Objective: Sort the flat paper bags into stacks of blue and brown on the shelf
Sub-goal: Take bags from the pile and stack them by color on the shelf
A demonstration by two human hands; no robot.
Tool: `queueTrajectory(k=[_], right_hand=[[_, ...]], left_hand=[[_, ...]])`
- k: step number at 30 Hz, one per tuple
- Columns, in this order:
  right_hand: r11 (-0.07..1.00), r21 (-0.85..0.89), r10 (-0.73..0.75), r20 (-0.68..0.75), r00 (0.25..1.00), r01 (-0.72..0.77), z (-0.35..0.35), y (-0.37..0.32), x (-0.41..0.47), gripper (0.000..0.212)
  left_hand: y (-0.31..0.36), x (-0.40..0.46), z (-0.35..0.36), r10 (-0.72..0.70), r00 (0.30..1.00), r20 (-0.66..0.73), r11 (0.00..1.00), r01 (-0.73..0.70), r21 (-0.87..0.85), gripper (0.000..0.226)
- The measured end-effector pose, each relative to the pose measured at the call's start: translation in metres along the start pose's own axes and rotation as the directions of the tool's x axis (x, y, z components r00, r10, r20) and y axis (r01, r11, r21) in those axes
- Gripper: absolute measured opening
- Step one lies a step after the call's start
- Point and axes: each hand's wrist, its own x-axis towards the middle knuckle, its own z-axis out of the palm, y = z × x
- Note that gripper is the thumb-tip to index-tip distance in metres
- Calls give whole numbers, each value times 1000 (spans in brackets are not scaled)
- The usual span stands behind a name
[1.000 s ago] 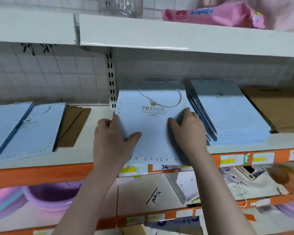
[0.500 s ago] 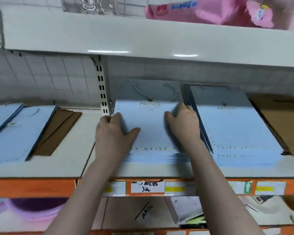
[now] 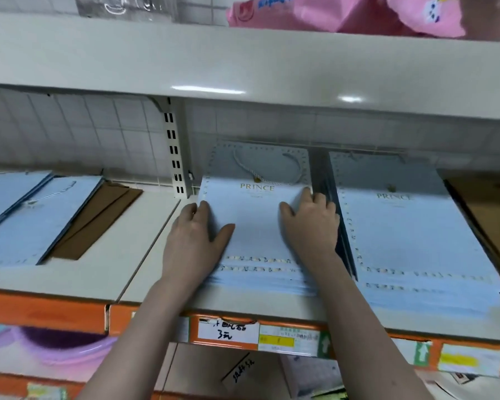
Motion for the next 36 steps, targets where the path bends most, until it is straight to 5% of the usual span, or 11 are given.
queueTrajectory(k=[22,36], right_hand=[[977,54,-199,-129,972,207,-12,-1,-25,60],[843,166,-486,-172,857,512,40,-150,-90,57]], left_hand=[[-3,-22,-9,19,978,-206,995,1,97,63],[-140,-86,-110,-251,886,-391,883,375,282,54]])
